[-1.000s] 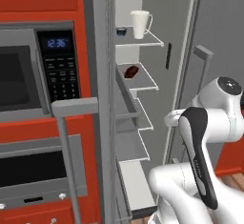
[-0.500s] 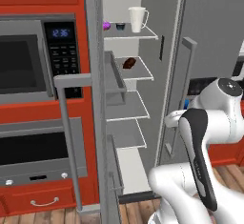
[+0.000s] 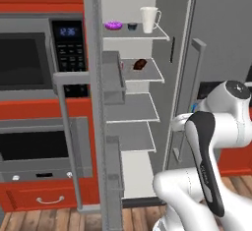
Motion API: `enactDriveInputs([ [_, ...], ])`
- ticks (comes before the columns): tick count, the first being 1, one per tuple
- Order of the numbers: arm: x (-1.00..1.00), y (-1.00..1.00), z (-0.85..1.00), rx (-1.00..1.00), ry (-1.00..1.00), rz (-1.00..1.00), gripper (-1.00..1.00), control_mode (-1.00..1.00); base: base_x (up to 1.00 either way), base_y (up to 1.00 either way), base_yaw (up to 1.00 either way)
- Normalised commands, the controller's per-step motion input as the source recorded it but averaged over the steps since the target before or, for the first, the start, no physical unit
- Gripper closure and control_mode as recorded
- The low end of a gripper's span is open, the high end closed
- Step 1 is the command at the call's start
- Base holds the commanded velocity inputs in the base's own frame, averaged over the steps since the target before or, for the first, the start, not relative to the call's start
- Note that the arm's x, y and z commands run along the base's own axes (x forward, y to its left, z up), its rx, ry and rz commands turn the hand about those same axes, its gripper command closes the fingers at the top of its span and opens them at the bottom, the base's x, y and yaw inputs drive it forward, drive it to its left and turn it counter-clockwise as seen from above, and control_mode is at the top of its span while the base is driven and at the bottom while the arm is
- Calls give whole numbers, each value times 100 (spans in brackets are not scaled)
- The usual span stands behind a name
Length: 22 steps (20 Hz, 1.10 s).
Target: Place the tupperware on the second highest shelf of the fridge. Make space for the tupperware among the existing items by rearranging them on the shelves if needed. Close the fridge door when finished.
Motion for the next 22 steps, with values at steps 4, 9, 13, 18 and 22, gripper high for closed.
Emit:
enactDriveInputs([
  [4, 0, 0, 0, 0, 0, 0, -100, 100, -43, -10, 26],
  [9, 0, 0, 0, 0, 0, 0, -100, 100, -39, 1, 20],
  [13, 0, 0, 0, 0, 0, 0, -100, 100, -1, 22, 4],
  [18, 0, 0, 0, 0, 0, 0, -100, 100, 0, 31, -15],
  [22, 0, 0, 0, 0, 0, 0, -100, 100, -1, 38, -25],
])
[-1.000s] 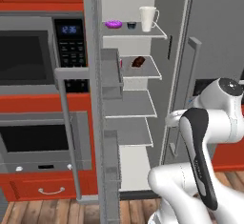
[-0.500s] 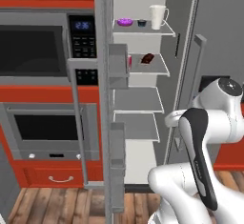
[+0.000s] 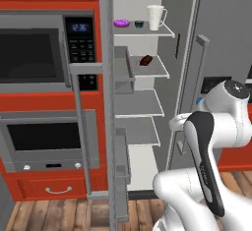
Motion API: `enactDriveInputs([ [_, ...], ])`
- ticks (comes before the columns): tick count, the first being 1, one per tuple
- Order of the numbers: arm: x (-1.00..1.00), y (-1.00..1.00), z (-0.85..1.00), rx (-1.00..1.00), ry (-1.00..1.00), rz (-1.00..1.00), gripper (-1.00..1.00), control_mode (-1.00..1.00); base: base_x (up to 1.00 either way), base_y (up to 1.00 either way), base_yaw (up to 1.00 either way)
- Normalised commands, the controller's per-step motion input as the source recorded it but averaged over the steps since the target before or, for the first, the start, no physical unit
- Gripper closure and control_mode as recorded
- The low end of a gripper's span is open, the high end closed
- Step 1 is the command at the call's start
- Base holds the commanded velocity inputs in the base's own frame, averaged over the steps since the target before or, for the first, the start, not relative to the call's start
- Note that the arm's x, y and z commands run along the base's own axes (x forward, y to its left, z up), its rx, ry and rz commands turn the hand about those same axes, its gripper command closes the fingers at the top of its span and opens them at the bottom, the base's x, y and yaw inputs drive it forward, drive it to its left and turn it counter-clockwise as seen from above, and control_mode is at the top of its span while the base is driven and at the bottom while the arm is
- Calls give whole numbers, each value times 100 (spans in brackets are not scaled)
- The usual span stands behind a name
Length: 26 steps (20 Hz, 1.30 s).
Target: Place the tupperware on the second highest shelf of the fridge. Make space for the tupperware among the existing items by rearranging them on the shelves if needed. Close the fridge door when finished.
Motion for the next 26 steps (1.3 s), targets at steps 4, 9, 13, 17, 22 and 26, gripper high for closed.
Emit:
enactDriveInputs([
  [4, 0, 0, 0, 0, 0, 0, -100, 100, -11, 36, -22],
  [9, -5, 1, -1, 0, 0, -4, -100, -100, -14, 8, -6],
  [13, 0, 0, 0, 0, 0, 0, -100, -100, 0, 0, 0],
  [17, -24, 0, 0, 0, 0, 1, -100, -100, 0, 0, 0],
  [22, -70, 32, 0, -9, -15, 11, -100, -100, 0, 0, 0],
  [26, -69, 54, -1, -16, -22, 11, -100, -100, 0, 0, 0],
])
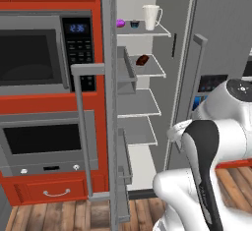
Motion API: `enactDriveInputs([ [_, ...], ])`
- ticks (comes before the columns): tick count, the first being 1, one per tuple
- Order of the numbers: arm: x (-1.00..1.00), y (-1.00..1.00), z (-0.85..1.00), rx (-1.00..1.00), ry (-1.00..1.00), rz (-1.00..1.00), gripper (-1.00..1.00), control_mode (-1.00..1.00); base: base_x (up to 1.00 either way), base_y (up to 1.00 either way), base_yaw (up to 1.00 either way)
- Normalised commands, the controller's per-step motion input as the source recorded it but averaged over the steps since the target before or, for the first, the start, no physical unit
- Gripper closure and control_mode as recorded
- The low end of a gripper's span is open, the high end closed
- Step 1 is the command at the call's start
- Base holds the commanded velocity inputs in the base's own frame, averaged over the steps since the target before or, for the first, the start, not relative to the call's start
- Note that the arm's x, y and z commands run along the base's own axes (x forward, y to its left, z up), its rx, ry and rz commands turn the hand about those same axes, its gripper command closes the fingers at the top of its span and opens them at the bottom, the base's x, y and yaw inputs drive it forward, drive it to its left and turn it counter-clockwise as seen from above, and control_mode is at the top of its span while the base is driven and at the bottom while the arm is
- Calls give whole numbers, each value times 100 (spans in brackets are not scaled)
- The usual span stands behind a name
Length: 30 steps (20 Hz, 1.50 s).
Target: Place the tupperware on the second highest shelf of the fridge. Make space for the tupperware among the existing items by rearranging them on the shelves if needed. Close the fridge door when finished.
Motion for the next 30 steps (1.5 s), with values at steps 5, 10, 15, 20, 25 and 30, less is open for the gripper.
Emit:
enactDriveInputs([
  [5, -43, 83, -17, -21, -11, 6, -100, -100, 0, 0, 0],
  [10, -19, 92, -32, -23, -1, 2, -100, -100, 0, 0, 0],
  [15, -1, 99, -33, -26, 0, 0, -100, -100, 0, 0, 0],
  [20, 0, 100, -4, -30, 0, 0, -100, -100, 0, 0, 0],
  [25, 23, 100, -1, -27, 0, 0, -100, -100, 0, 0, 0],
  [30, 46, 82, -6, -23, 0, -1, -100, -100, 0, 0, 0],
])
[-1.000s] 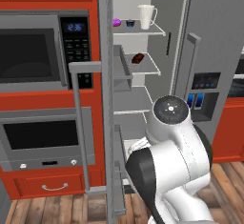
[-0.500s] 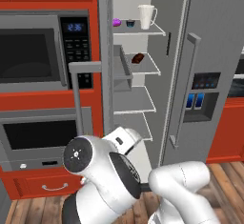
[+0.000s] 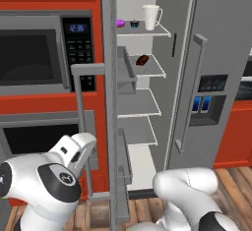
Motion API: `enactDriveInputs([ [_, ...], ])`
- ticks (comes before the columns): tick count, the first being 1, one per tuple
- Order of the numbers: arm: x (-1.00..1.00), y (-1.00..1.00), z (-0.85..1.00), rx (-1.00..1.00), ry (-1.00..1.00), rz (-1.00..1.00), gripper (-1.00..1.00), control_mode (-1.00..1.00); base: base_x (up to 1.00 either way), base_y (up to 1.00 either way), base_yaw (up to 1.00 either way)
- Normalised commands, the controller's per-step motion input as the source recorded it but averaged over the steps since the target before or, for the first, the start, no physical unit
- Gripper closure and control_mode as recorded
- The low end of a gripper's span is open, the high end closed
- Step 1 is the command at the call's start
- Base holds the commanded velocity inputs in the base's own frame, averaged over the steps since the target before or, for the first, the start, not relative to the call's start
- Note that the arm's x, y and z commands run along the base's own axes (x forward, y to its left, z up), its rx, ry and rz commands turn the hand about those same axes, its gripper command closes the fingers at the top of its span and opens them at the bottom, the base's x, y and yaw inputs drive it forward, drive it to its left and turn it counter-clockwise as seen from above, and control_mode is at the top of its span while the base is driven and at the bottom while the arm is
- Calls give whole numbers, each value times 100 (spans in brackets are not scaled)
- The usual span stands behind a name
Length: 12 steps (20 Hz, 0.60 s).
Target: Place the tupperware on the second highest shelf of the fridge. Make space for the tupperware among the existing items by rearranging them on the shelves if needed. Close the fridge door when finished.
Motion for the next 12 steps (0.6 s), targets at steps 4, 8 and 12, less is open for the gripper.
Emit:
enactDriveInputs([
  [4, 57, 63, -7, -19, 1, -4, -100, -100, 0, 0, 0],
  [8, 51, 37, -10, -8, 0, -5, -100, -100, 0, 0, 0],
  [12, 39, 8, -42, -11, 0, -6, -100, -100, 0, 0, 0],
])
